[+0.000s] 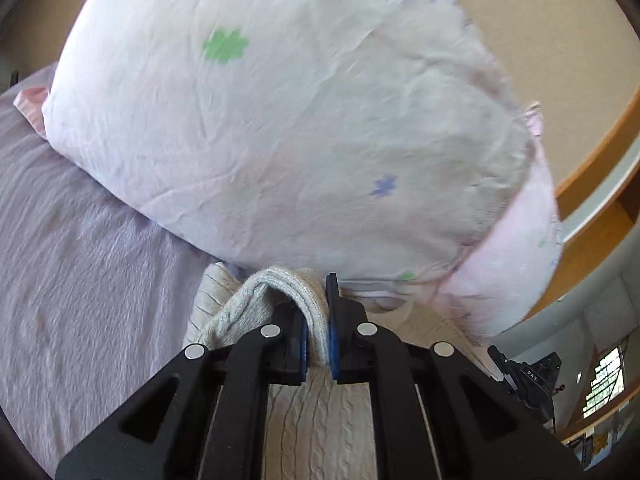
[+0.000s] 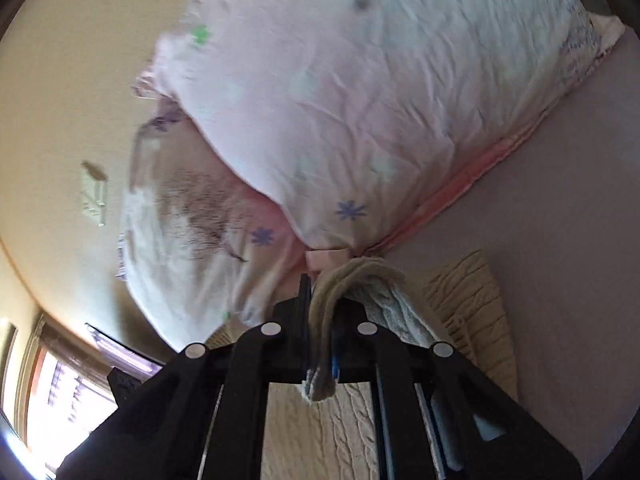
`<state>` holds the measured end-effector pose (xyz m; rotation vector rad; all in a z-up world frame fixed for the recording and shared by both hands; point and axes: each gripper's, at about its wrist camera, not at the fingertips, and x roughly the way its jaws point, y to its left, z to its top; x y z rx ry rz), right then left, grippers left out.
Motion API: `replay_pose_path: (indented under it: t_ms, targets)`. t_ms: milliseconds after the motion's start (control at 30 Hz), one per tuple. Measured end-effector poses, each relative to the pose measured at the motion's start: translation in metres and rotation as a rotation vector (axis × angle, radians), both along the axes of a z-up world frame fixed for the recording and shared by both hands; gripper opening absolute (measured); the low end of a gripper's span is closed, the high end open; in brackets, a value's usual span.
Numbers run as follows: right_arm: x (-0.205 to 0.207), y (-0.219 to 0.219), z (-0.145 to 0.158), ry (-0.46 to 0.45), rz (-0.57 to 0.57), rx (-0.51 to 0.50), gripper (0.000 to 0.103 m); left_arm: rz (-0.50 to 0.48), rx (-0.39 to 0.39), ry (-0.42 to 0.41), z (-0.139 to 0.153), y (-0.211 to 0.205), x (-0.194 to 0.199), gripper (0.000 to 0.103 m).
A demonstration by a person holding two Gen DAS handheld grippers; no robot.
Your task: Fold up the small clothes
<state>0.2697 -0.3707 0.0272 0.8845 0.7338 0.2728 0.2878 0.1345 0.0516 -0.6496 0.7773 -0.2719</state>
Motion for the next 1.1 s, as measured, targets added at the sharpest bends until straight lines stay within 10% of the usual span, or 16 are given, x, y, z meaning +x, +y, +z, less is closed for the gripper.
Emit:
replay_pose_path:
  t_ms: [100,167,233,267,333,467,833,1100]
  targets:
    - [0.013,0.005,-0.028,0.120,-0.056,-0.040,0.011,0.035,-0.006,0.052,-0.025,-0.001,0.015,0.007]
    - [0.014,0.005,-0.031,0.159,-0.075,-0.046,0.037,0.015,-0.018,0.055,-0.026,0.000,0.011,0.007]
    - [0.007,0.004,-0.019,0.111,-0.100,-0.085,0.069,-0.010,0.008,0.057,-0.018,0.003,0.004,0.025]
    - [0.001,0.003,-0.011,0.099,-0.131,-0.122,0.090,-0.015,0.013,0.037,-0.010,0.006,-0.004,0.053]
    - [-0.016,-0.001,0.004,0.085,-0.214,-0.181,0.101,0.004,0.047,-0.015,0.006,0.017,-0.025,0.083]
    - [-0.037,-0.005,0.015,0.041,-0.167,-0.153,0.101,0.005,0.079,0.069,0.000,0.039,-0.048,0.077]
    - [-0.055,0.006,0.009,0.070,-0.049,-0.111,0.101,-0.034,-0.239,0.253,-0.073,0.037,-0.066,0.021]
    - [-0.078,-0.019,0.016,0.031,-0.029,-0.098,0.101,-0.045,-0.491,0.089,-0.026,0.001,-0.073,0.015]
